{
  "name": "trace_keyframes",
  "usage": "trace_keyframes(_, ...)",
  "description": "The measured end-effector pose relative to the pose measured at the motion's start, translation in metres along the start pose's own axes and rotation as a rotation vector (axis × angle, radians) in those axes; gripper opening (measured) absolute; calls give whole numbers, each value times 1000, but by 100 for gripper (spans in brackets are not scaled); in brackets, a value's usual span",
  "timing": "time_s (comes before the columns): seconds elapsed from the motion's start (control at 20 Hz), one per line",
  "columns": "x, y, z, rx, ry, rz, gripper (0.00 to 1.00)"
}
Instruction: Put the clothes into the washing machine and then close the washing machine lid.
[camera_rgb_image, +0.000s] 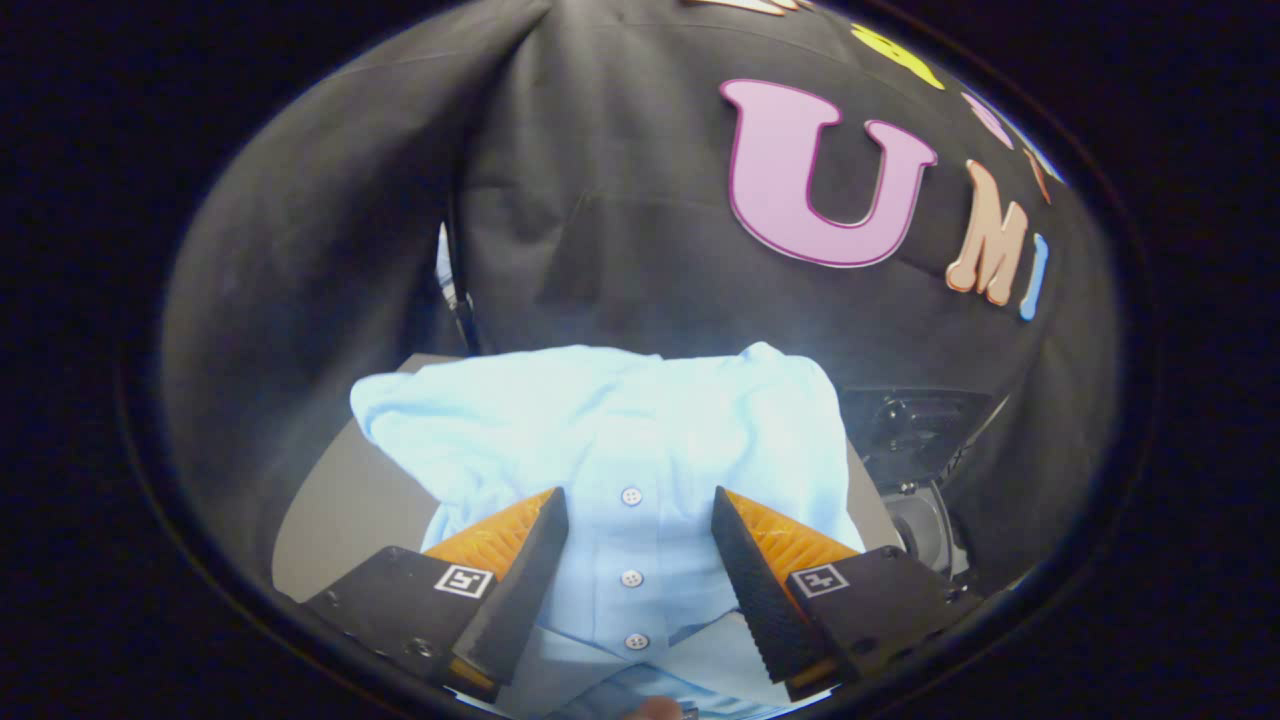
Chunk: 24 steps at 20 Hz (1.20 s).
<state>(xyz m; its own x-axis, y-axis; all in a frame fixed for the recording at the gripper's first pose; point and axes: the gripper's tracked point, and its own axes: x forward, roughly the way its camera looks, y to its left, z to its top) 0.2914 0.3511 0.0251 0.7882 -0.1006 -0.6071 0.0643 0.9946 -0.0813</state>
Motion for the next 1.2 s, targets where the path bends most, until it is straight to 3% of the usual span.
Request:
trace_keyframes(0.1,-6,9,-3,124,0,27,92)
trace_keyframes(0.35,-7,7,-8,42,24,41,64)
trace_keyframes(0.45,-8,7,-12,73,21,18,53)
trace_keyframes(0.55,-13,11,-14,104,24,18,52)
trace_keyframes(0.6,-22,7,-18,97,26,18,10)
trace_keyframes(0.8,-47,0,-24,134,-15,-9,10)
trace_keyframes(0.85,-54,-3,-15,113,-43,-8,1)
trace_keyframes(1.2,-103,-64,64,135,-289,-56,0)
